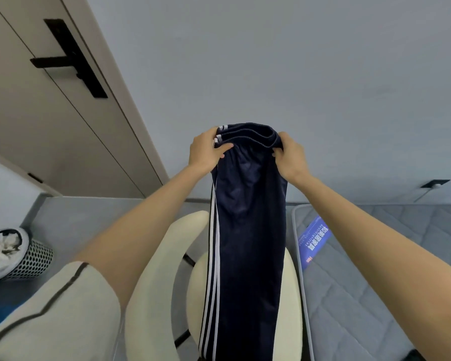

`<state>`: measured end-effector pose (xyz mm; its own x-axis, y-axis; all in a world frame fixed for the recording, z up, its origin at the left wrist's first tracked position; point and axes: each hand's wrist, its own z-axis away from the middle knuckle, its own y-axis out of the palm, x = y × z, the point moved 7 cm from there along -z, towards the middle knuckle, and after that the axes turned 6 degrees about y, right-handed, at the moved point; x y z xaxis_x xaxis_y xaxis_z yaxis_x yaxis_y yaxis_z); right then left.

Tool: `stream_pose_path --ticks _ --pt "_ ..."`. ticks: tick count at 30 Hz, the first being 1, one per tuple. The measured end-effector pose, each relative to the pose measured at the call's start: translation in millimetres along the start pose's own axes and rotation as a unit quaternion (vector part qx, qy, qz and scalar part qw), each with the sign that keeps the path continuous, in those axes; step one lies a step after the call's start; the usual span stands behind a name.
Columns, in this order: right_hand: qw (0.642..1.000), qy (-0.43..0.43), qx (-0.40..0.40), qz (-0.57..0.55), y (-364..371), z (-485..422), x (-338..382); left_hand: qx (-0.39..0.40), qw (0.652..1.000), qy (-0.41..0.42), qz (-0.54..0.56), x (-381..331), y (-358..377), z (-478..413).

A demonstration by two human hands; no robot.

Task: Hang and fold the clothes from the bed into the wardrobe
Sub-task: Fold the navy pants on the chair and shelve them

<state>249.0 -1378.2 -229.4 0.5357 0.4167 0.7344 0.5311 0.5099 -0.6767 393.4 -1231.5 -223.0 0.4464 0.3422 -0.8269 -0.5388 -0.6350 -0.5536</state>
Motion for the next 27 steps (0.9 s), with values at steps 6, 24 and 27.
stream_pose_path --ticks 6,24,27 --pt "0.999 0.03 0.034 0.013 33 9 -57 0.039 0.999 -0.023 0.02 48 41 28" --pt "0.945 0.258 0.184 -0.085 163 122 -269 0.22 0.922 -0.293 0.124 234 202 201" --pt "0.927 0.29 0.22 -0.091 187 160 -300 0.248 0.888 -0.349 0.169 256 223 247"
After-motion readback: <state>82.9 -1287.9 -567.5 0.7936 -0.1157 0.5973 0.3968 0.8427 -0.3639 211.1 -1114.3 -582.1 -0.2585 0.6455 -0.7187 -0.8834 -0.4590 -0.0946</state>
